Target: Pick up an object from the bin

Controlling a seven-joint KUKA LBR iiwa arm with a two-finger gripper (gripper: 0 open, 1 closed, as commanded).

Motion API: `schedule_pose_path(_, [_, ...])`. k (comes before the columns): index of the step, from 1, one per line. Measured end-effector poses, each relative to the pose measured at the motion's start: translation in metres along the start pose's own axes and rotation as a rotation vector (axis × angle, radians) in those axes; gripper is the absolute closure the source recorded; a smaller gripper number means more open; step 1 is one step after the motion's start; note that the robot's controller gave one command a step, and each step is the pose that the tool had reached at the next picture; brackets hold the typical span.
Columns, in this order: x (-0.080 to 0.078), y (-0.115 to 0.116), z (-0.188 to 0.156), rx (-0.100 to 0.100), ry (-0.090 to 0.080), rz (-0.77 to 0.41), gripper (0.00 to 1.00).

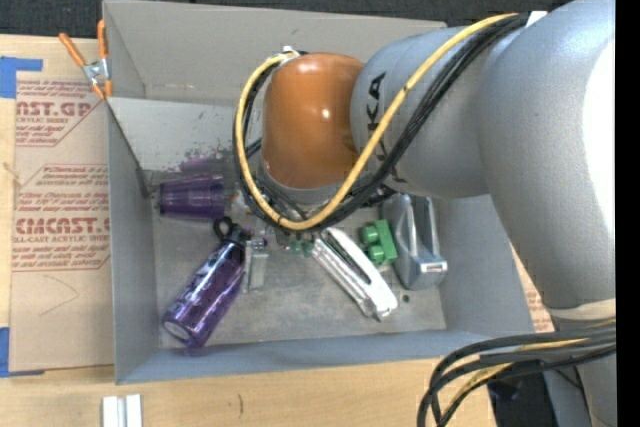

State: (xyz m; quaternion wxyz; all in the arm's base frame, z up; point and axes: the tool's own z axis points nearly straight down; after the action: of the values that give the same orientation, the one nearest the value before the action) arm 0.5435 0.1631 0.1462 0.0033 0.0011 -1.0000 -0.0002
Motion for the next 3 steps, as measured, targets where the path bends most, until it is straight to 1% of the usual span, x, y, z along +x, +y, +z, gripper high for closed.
schedule_pose_path(1, [-0.002, -0.001, -0.004, -0.001, -0.007, 0.001, 0.00])
schedule_pose_path(2, [-0.004, 0.007, 0.015, -0.001, -0.014, -0.113, 0.00])
schedule_pose_path(3, [-0.005, 0.042, 0.059, 0.002, -0.012, -0.292, 0.00])
